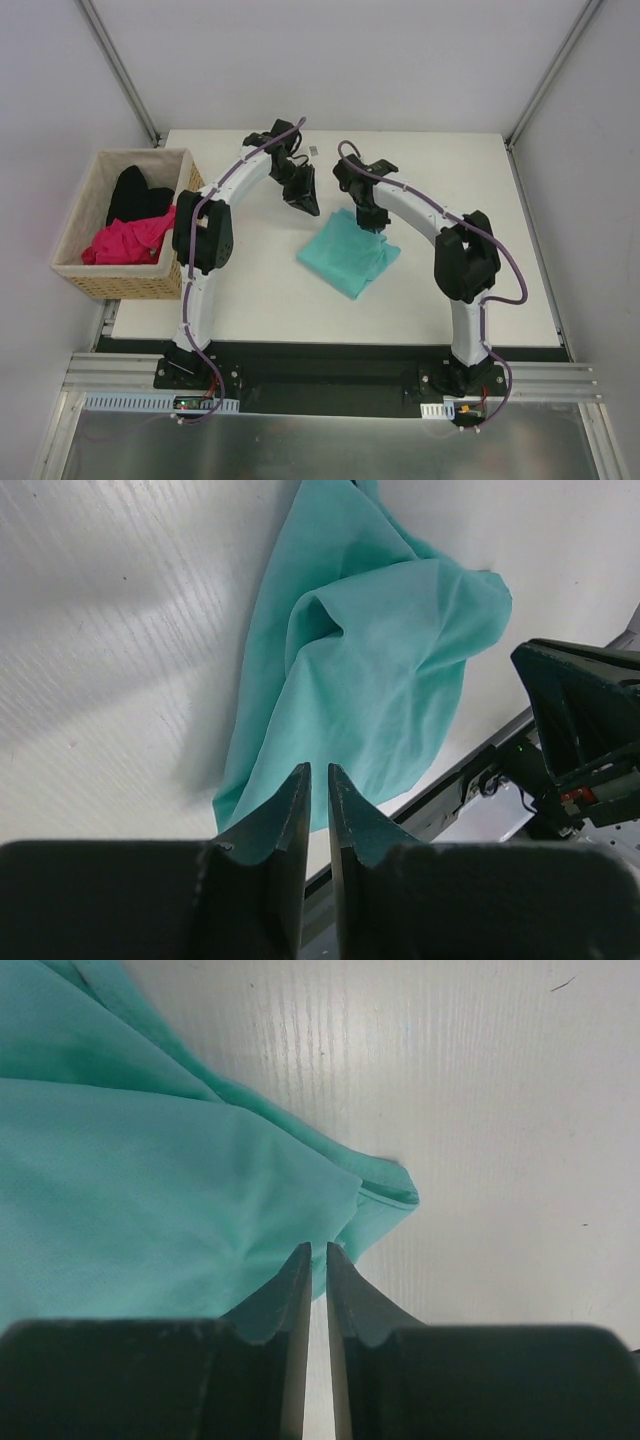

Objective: Fold and stack the t-shirts
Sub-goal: Smooth out wrinkles on the folded tshirt

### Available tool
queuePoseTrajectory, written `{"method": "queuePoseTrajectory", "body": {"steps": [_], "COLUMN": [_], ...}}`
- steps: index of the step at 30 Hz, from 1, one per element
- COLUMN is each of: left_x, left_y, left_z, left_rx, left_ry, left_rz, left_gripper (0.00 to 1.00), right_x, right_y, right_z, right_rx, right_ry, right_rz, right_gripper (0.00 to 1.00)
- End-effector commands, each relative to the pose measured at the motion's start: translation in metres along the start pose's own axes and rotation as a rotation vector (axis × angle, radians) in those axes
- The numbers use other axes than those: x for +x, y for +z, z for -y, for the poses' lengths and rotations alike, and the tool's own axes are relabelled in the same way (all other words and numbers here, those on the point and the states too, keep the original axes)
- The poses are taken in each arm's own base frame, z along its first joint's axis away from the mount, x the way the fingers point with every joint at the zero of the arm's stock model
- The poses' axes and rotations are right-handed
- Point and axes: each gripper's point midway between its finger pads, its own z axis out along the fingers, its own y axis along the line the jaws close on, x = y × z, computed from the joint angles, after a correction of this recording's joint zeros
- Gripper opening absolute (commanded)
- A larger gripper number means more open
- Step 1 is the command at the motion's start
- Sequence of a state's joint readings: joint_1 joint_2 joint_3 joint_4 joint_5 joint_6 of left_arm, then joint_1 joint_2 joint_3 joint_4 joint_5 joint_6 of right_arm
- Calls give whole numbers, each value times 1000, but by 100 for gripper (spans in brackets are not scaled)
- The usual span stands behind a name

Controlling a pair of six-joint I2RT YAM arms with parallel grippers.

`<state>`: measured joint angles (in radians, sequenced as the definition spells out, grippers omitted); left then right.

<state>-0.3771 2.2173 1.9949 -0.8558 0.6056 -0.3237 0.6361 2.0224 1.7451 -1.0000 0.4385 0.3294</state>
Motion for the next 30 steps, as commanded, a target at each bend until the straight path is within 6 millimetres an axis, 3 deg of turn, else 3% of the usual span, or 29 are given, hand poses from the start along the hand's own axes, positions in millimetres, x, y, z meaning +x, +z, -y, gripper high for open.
{"method": "queuePoseTrajectory", "body": {"steps": [1,6,13,18,22,30], "left_x": [13,28,54,64,69,91], "left_y": [-6,-1,8,9,10,11], "left_z": [0,-15,-35,-37,-34,-32], "left_rx": [28,-24,-81,-105,-111,-150], "left_ry": [-40,-83,-169,-179,-179,-177], "left_rz": [-46,-76,-136,-149,-153,-183], "left_gripper": [11,11,9,9,9,8], "right_x": [-6,-4,19,40,52,72], "right_y": [-1,7,12,13,17,39], "right_z": [4,10,20,31,38,29], "right_rx": [-9,-18,2,12,30,24], "right_ry": [-4,6,46,78,82,59], "right_rz": [-13,-56,-74,-76,-89,-151], "right_gripper": [13,13,10,0,0,0]}}
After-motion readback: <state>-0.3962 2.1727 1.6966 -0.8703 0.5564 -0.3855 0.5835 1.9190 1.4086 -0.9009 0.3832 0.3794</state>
